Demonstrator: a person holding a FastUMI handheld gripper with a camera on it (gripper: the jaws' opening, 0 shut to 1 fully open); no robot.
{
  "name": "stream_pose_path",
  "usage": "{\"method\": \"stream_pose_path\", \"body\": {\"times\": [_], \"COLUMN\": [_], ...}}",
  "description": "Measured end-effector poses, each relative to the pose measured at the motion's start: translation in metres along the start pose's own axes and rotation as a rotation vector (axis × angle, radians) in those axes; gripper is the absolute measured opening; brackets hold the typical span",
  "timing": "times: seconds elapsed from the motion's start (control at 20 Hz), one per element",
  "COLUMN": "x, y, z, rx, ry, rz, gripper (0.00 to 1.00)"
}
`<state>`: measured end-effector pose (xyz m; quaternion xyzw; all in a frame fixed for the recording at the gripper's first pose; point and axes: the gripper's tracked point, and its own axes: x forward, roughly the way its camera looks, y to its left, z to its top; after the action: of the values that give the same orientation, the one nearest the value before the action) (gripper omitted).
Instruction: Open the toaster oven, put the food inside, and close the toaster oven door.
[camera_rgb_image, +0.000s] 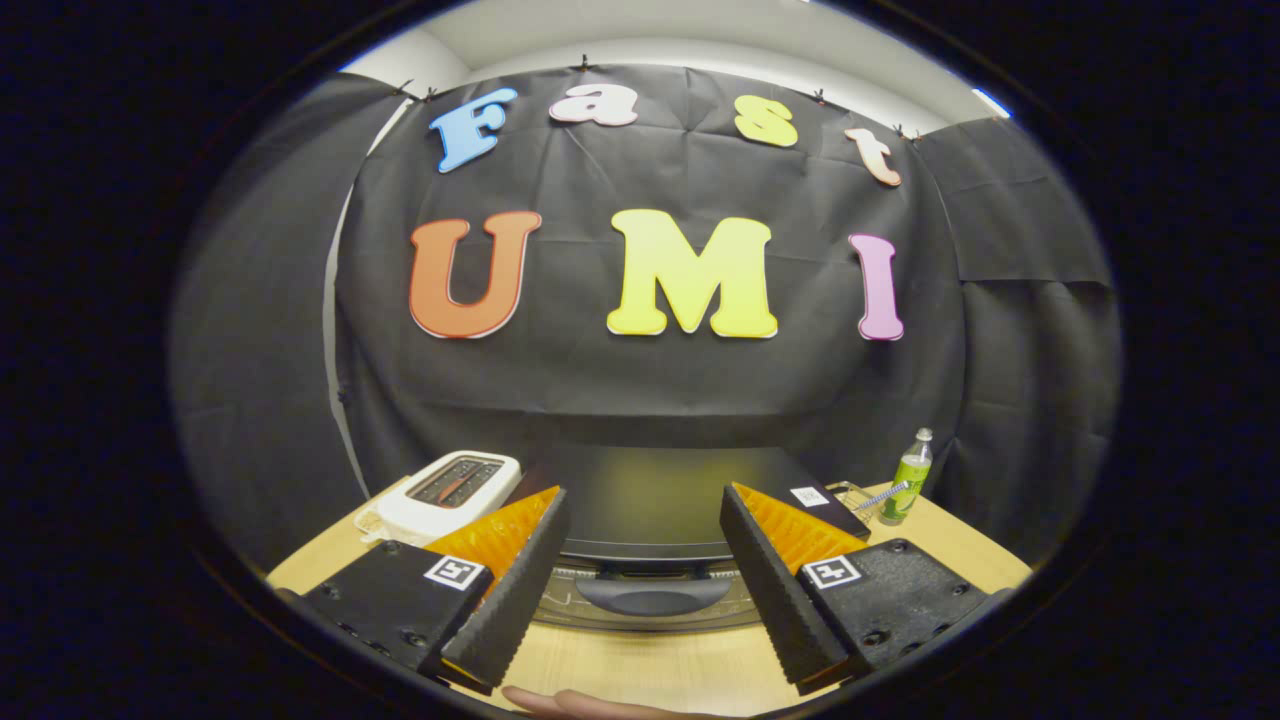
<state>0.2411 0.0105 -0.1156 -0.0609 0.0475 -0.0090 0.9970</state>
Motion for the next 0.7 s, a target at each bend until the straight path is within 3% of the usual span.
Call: {"method": "stream_pose_path", "body": {"times": [0.3,0.5,0.6,0.7], "x": [0.037,0.033,0.026,0.028], "y": [-0.006,-0.009,-0.009,-0.009], "z": [-0.047,-0.051,-0.073,-0.069], "rx": [-0.003,0.034,0.044,0.028], "ry": [0.121,0.135,0.242,0.219], "rz": [-0.043,-0.039,-0.045,-0.044], "gripper": [1.0,1.0,1.0,1.0]}}
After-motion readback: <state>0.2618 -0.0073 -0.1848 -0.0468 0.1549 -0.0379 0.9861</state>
